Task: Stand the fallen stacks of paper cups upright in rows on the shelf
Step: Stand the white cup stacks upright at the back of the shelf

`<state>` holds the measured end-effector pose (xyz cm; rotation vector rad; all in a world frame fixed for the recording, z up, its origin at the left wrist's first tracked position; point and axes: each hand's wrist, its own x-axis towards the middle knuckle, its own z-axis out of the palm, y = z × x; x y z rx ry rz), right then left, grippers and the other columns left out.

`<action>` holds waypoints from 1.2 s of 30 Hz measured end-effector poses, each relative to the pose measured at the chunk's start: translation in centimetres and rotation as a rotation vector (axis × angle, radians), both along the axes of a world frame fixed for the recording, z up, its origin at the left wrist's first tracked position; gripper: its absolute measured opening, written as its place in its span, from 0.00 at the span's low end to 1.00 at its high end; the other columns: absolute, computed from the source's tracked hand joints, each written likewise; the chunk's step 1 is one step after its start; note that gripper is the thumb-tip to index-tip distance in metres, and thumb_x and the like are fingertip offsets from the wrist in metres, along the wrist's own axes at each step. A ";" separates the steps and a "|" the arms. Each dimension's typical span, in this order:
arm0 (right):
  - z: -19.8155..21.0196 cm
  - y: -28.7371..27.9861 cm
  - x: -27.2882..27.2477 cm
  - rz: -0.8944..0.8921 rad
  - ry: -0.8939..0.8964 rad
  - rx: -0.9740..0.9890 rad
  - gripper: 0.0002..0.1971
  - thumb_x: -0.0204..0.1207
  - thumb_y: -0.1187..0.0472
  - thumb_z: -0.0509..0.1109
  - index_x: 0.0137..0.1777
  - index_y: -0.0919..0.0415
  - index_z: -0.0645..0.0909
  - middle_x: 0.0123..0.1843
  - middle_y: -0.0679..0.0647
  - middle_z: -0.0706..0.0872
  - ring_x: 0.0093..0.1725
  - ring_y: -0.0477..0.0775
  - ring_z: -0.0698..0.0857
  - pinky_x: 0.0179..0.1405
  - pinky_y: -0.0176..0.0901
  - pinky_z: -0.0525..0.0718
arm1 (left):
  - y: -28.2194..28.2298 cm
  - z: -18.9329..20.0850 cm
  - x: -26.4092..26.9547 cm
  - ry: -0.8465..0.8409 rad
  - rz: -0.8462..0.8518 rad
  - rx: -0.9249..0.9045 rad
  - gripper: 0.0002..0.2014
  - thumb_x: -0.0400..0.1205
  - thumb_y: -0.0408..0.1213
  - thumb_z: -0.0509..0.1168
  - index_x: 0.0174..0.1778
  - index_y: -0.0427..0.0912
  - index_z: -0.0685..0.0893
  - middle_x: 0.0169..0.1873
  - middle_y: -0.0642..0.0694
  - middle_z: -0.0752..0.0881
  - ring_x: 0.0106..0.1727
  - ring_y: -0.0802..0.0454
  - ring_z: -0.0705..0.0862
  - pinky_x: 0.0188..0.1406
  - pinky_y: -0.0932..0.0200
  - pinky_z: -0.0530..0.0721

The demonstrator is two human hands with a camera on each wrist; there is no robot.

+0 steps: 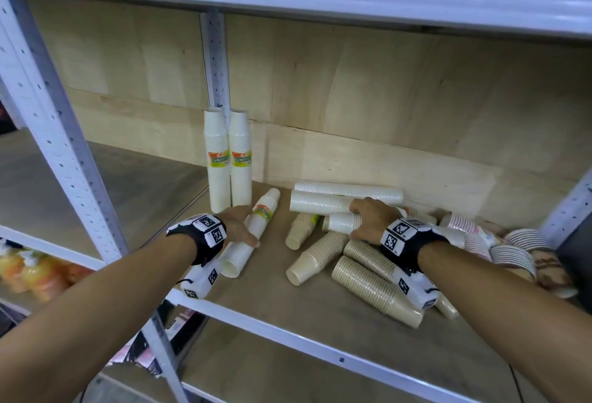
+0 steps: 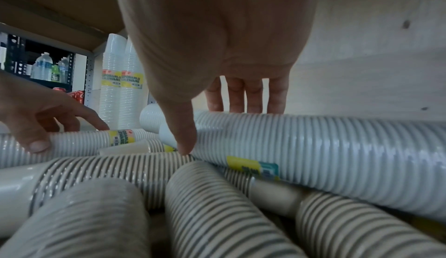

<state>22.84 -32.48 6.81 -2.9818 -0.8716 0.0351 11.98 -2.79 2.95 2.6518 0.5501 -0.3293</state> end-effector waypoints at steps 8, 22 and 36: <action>-0.2 0.0 -0.1 0.000 -0.041 -0.029 0.25 0.69 0.59 0.78 0.65 0.53 0.77 0.63 0.50 0.81 0.61 0.53 0.81 0.54 0.45 0.81 | 0.2 0.0 -0.2 0.000 0.005 -0.019 0.44 0.71 0.48 0.79 0.80 0.46 0.65 0.72 0.46 0.75 0.70 0.44 0.77 0.63 0.46 0.83; 2.9 0.4 -1.4 0.071 -0.092 0.012 0.28 0.71 0.52 0.75 0.72 0.55 0.76 0.63 0.54 0.81 0.60 0.56 0.83 0.52 0.46 0.82 | -0.2 1.8 -1.2 -0.048 0.081 -0.134 0.47 0.72 0.44 0.78 0.84 0.50 0.59 0.77 0.47 0.70 0.70 0.42 0.77 0.50 0.50 0.88; 12.9 8.0 -4.2 0.188 -0.152 0.388 0.23 0.64 0.53 0.79 0.56 0.61 0.80 0.49 0.56 0.85 0.47 0.58 0.84 0.40 0.45 0.80 | -1.2 8.4 -1.8 -0.422 0.199 -0.391 0.28 0.70 0.29 0.78 0.63 0.42 0.73 0.52 0.43 0.83 0.56 0.40 0.84 0.38 0.47 0.89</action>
